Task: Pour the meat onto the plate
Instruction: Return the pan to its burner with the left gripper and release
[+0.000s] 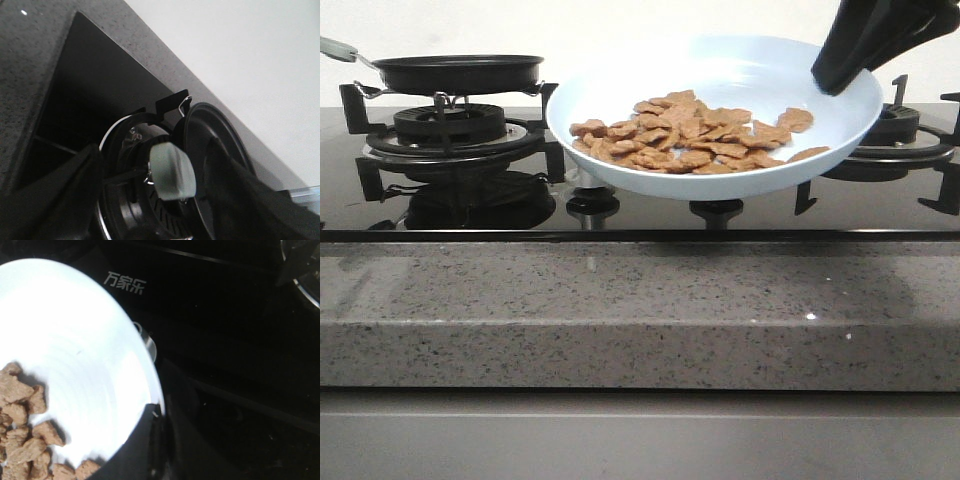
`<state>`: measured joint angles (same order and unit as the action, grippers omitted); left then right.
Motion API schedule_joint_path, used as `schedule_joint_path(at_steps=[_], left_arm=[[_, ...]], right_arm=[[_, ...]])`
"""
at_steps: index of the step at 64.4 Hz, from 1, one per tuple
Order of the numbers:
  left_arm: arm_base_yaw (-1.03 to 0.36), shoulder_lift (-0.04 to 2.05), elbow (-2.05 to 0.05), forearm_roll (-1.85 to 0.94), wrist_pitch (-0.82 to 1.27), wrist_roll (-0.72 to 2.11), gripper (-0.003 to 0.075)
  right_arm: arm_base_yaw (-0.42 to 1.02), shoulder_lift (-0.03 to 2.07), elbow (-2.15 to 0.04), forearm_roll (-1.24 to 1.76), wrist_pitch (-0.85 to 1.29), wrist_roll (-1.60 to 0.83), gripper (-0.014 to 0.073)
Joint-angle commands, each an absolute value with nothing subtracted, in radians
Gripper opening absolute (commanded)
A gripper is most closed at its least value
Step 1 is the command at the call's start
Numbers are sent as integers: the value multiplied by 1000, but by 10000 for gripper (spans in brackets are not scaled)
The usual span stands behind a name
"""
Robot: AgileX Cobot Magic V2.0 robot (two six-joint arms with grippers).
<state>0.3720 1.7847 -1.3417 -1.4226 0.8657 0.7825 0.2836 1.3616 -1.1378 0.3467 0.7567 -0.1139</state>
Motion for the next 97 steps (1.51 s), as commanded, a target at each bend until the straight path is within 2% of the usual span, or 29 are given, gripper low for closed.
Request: schedule_joint_path(at_steps=[1, 14, 31, 42, 52, 73, 97], left_arm=[[381, 1665, -1377, -1360, 882, 746, 434], [326, 1491, -1377, -1063, 855, 673, 419], [73, 1267, -1265, -582, 754, 448, 419], [-62, 1144, -1146, -377, 682, 315, 419], [-119, 1054, -1053, -312, 669, 274, 419], [-119, 917, -935, -308, 669, 274, 419], [-119, 890, -908, -308, 661, 274, 419]], right_arm=[[282, 1323, -1163, 369, 704, -116, -67], [282, 1323, -1163, 369, 704, -116, -67], [281, 1323, -1163, 369, 704, -116, -67], [281, 1323, -1163, 369, 704, -116, -67], [281, 1323, -1163, 369, 704, -116, -67], [281, 1323, -1163, 369, 704, -116, -67], [281, 1323, -1163, 369, 704, -116, -67]])
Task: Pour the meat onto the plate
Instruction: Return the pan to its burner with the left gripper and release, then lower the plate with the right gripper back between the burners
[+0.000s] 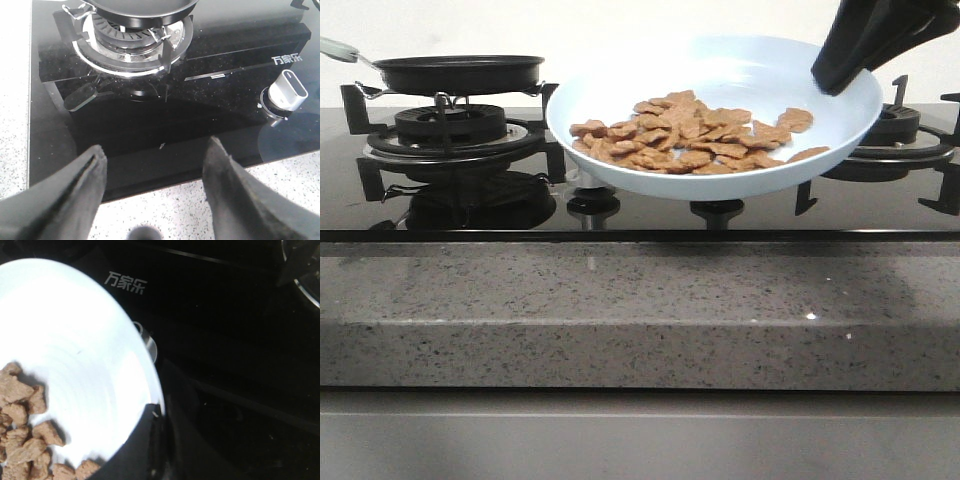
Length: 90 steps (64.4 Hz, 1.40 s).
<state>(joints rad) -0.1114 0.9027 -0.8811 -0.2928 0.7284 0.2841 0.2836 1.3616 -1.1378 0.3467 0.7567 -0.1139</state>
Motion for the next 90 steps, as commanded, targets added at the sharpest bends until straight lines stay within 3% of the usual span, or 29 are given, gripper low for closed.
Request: schedule_joint_path(at_steps=[1, 36, 64, 90], left_arm=[[-119, 890, -908, -308, 661, 274, 419], [-119, 890, -908, -308, 658, 274, 419], [-119, 890, -908, -308, 655, 274, 419], [-119, 890, -908, -308, 655, 274, 419]], right_arm=[[281, 1323, -1163, 369, 704, -116, -67], [278, 1347, -1181, 368, 647, -116, -67], [187, 1656, -1654, 369, 847, -113, -67], [181, 1942, -1976, 413, 865, -113, -67]])
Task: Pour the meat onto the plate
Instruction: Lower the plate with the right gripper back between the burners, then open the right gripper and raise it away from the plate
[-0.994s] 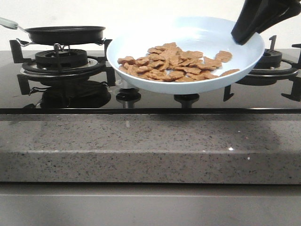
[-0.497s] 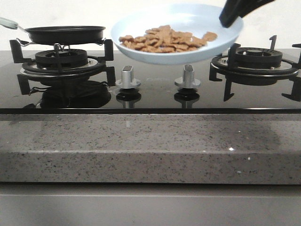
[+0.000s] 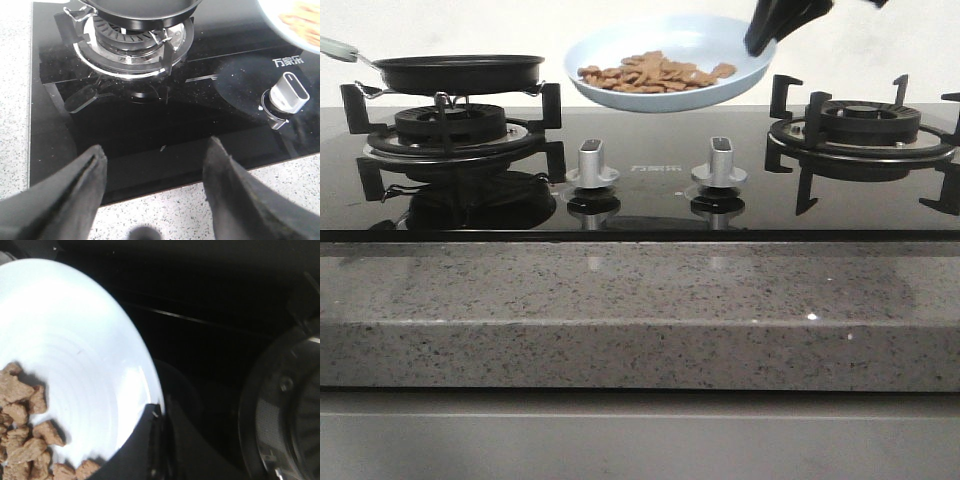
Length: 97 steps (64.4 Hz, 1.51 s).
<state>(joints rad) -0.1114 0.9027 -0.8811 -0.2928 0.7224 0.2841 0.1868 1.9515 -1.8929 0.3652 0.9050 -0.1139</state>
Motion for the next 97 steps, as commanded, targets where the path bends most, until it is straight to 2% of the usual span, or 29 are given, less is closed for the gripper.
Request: schedule_joint_path(at_steps=[1, 15, 32, 37, 46, 52, 66, 77, 97], left_arm=[[-119, 890, -908, -308, 655, 274, 419], [-119, 890, -908, -308, 655, 274, 419], [-119, 890, -908, -308, 655, 274, 419], [-119, 890, -908, -308, 655, 274, 419], [-119, 890, -908, -308, 655, 274, 419], [-119, 890, -908, -308, 655, 274, 419], [-119, 890, -908, -308, 655, 274, 419], [-119, 890, -908, -308, 655, 274, 419], [-119, 890, -908, -308, 655, 274, 419]], right_arm=[[181, 1952, -1990, 413, 865, -113, -67], [181, 2067, -2089, 408, 871, -113, -67], [181, 2110, -2104, 381, 898, -113, -55], [181, 2110, -2104, 372, 904, -113, 19], [181, 2110, -2106, 362, 916, -113, 264], [181, 2104, -2126, 358, 942, -113, 381], [197, 1985, -2109, 321, 943, -114, 393], [221, 1796, -1917, 240, 903, -116, 393], [221, 1321, -1331, 213, 759, -116, 393]])
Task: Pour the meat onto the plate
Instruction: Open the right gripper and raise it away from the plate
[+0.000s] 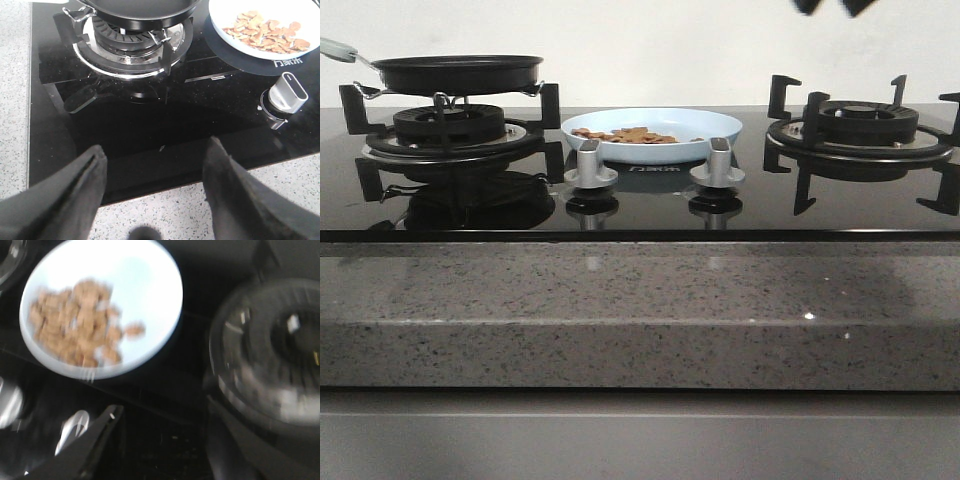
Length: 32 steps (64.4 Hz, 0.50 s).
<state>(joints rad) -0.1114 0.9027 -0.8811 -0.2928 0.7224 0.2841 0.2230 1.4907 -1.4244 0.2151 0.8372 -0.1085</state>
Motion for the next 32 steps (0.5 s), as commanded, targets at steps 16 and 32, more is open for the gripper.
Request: schedule_joint_path(at_steps=[16, 32], left_arm=[[-119, 890, -908, -308, 655, 274, 419], [-119, 890, -908, -308, 655, 274, 419]], right_arm=[[221, 933, -983, 212, 748, -116, 393], [221, 490, -731, 212, 739, -99, 393]])
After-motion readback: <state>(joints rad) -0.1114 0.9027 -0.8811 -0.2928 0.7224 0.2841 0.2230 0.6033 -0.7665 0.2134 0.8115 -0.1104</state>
